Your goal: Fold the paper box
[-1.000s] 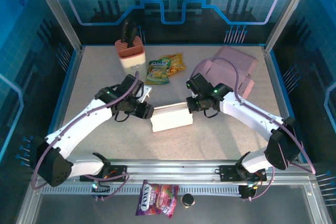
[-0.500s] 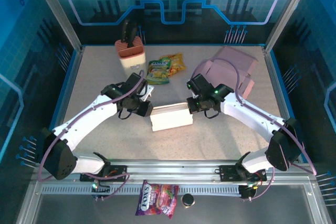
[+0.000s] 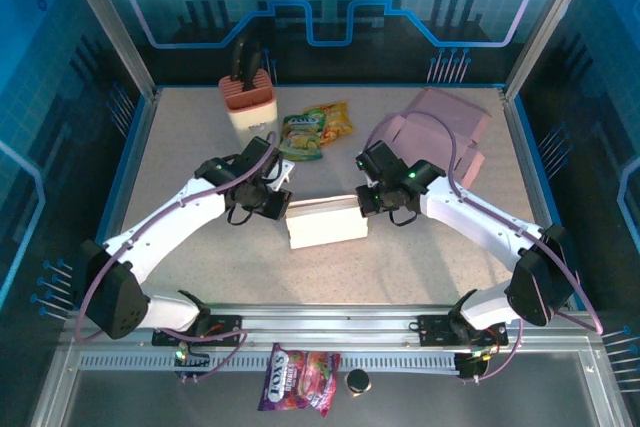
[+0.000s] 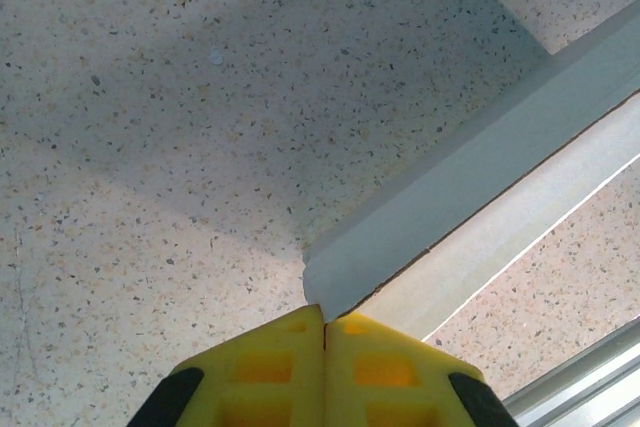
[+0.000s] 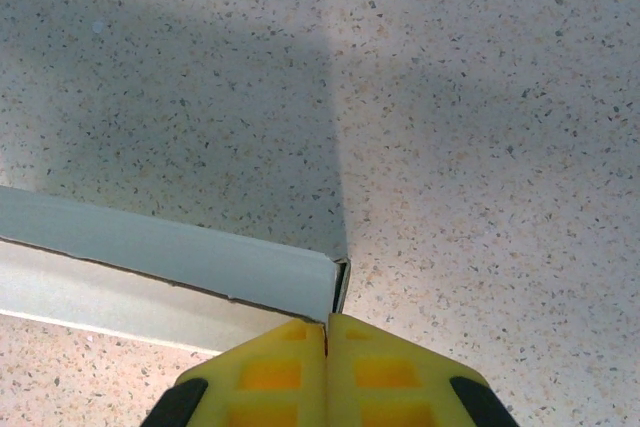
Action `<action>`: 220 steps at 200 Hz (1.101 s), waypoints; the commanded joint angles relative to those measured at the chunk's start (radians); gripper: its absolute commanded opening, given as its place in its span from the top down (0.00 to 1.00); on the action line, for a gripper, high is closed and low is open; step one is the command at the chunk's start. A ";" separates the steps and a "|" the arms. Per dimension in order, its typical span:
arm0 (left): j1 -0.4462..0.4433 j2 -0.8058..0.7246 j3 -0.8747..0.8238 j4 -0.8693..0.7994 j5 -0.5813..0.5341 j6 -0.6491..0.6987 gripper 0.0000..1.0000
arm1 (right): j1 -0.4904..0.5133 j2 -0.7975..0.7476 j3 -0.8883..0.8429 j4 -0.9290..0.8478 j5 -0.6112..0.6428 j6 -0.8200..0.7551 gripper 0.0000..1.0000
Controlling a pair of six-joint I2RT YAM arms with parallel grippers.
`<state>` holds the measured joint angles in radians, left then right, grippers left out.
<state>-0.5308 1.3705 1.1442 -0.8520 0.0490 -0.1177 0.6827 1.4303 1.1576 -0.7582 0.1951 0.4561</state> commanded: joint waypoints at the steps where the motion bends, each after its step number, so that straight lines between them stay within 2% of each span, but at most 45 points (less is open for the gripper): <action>1: 0.003 0.029 0.048 -0.053 0.070 -0.057 0.99 | 0.021 -0.010 -0.026 -0.042 -0.008 0.018 1.00; 56: 0.003 0.052 0.075 -0.100 0.140 -0.247 1.00 | 0.034 -0.010 -0.033 -0.036 -0.002 0.032 1.00; 110: -0.015 0.044 0.077 -0.086 0.097 -0.396 1.00 | 0.038 -0.009 -0.032 -0.035 0.002 0.035 1.00; 220: -0.031 0.058 0.088 -0.085 0.143 -0.512 1.00 | 0.039 -0.008 -0.035 -0.033 0.003 0.036 1.00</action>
<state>-0.5472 1.4082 1.1984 -0.9310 0.1211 -0.5835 0.6941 1.4193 1.1450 -0.7582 0.2283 0.4759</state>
